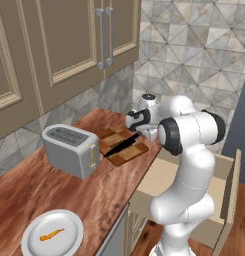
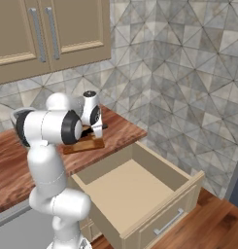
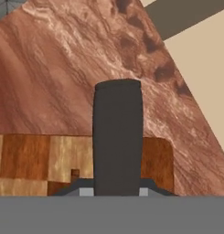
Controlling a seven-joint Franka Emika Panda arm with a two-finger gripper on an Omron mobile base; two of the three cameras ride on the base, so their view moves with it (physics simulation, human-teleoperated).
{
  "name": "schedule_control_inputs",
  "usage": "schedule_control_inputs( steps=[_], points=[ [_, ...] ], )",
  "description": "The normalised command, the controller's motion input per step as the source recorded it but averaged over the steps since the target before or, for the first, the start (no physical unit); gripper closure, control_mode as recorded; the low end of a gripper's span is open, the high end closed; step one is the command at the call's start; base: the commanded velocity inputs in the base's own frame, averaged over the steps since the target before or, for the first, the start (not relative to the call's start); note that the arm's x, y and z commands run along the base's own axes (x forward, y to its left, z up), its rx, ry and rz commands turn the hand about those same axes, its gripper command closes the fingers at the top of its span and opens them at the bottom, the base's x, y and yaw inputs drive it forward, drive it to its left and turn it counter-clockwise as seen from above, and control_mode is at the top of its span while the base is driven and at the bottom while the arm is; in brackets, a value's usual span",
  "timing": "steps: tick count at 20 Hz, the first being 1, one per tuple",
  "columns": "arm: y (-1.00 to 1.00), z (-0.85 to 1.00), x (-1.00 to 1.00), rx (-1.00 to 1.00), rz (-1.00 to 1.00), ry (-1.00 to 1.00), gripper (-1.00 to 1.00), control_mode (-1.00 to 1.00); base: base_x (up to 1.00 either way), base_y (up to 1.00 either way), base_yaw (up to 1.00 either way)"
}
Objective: Pick up the knife from the drawer and place it on the cutting board. Then place the meat from the plate to the cutting board.
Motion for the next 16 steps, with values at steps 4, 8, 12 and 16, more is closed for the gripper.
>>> schedule_control_inputs(
  steps=[4,8,12,16],
  points=[
    [0.01,-0.08,0.24,0.00,0.00,0.00,1.00,-1.00,0.00,0.00,0.00],
    [0.13,-0.05,0.28,0.00,-0.03,0.00,1.00,-1.00,0.00,0.00,0.00],
    [0.12,-0.02,0.15,0.00,-0.07,0.00,1.00,-1.00,0.00,0.00,0.00],
    [0.16,-0.02,0.18,0.00,-0.11,0.00,1.00,-1.00,0.00,0.00,0.00]
  ],
)
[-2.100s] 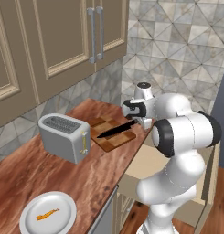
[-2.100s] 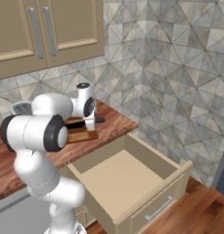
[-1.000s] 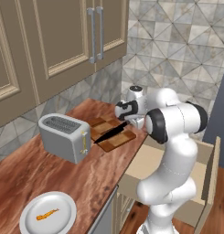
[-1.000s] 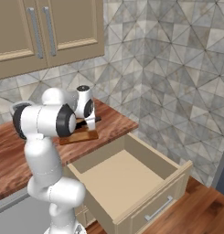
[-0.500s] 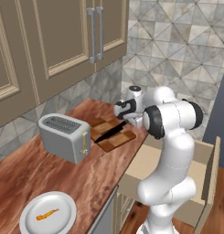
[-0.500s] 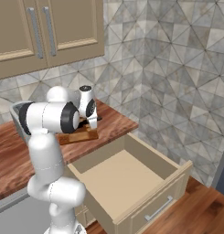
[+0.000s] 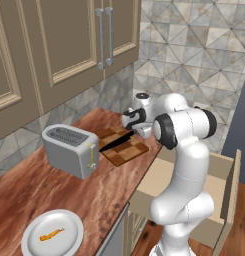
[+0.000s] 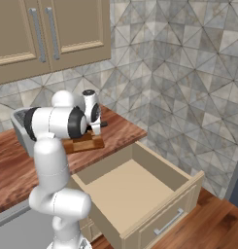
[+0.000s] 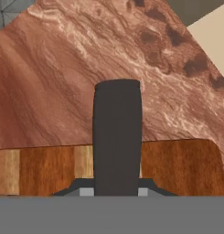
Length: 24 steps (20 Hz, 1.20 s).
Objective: Pick up the knife from the drawer and place it on the cutting board. Then place the meat from the plate to the cutting board.
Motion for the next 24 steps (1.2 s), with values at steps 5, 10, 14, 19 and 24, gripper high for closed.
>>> schedule_control_inputs(
  steps=[5,10,14,19,24],
  points=[
    [0.12,-0.06,0.21,0.00,-0.11,0.00,1.00,-1.00,0.00,0.00,0.00],
    [0.16,-0.11,0.26,0.00,-0.12,0.00,1.00,-1.00,0.00,0.00,0.00],
    [0.11,-0.10,0.31,0.00,-0.12,0.00,1.00,-1.00,0.00,0.00,0.00],
    [0.08,-0.07,0.24,0.00,-0.11,0.00,1.00,-1.00,0.00,0.00,0.00],
    [0.16,-0.05,0.17,0.00,-0.09,0.00,1.00,-1.00,0.00,0.00,0.00]
  ],
)
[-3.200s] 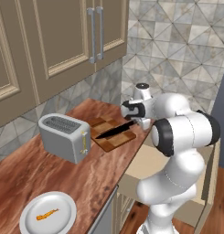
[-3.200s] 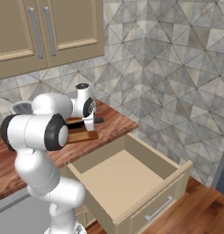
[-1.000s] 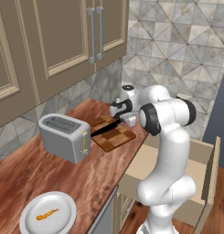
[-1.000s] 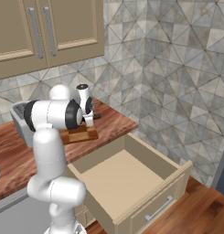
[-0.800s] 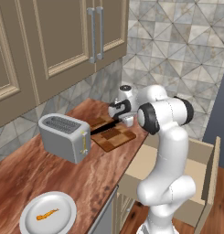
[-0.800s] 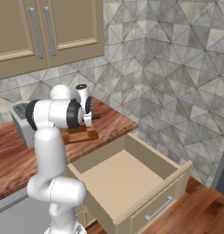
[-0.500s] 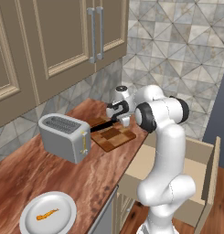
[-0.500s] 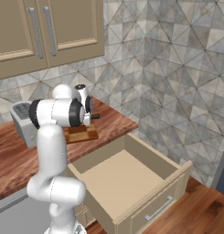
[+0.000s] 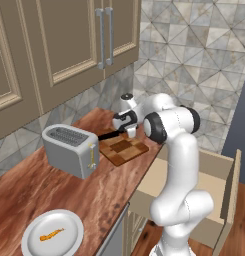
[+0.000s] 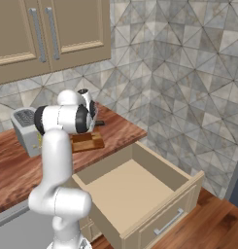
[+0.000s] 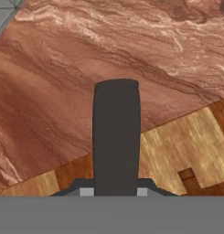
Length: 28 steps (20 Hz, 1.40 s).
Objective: Pick up the knife from the drawer and place it on the cutting board. Then place the meat from the plate to the cutting board.
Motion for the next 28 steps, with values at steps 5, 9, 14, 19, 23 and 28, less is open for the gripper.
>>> schedule_control_inputs(
  steps=[5,9,14,19,23,28],
  points=[
    [0.00,-0.11,0.11,0.01,-0.01,0.00,1.00,-1.00,0.00,0.00,0.00],
    [0.00,-0.18,0.09,0.05,0.00,0.00,1.00,-1.00,0.00,0.00,0.00],
    [0.00,-0.19,0.14,0.02,0.00,0.00,1.00,-1.00,0.00,0.00,0.00],
    [0.02,-0.33,0.16,0.00,0.00,0.02,1.00,-1.00,0.00,0.00,0.00],
    [0.10,-0.34,0.23,0.00,0.00,0.06,1.00,-1.00,0.00,0.00,0.00],
    [0.11,-0.39,0.15,0.00,0.00,0.04,1.00,-1.00,0.00,0.00,0.00]
  ],
)
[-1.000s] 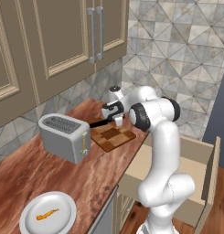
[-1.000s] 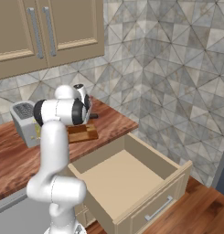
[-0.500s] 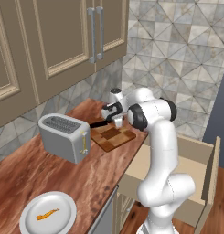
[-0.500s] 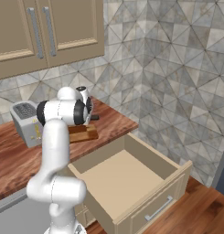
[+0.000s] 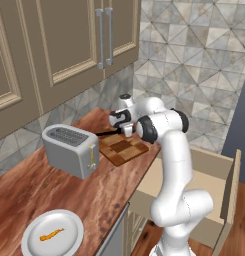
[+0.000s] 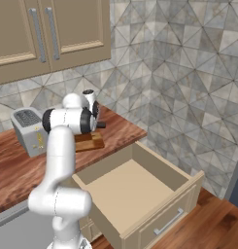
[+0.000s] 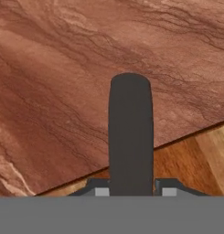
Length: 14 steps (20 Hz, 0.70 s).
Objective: Pick up the knife from the drawer and place it on the cutting board. Then place the meat from the plate to the cutting board.
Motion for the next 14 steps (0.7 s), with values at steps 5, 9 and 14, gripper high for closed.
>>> schedule_control_inputs(
  steps=[5,9,14],
  points=[
    [0.20,-0.32,0.00,0.00,0.00,0.00,-1.00,-1.00,0.00,0.00,0.00],
    [0.00,0.01,-0.20,0.00,0.00,-0.16,-1.00,-1.00,0.00,0.00,0.00],
    [0.00,0.09,-0.62,0.00,0.02,-0.40,-1.00,-1.00,0.00,0.00,0.00]
  ],
)
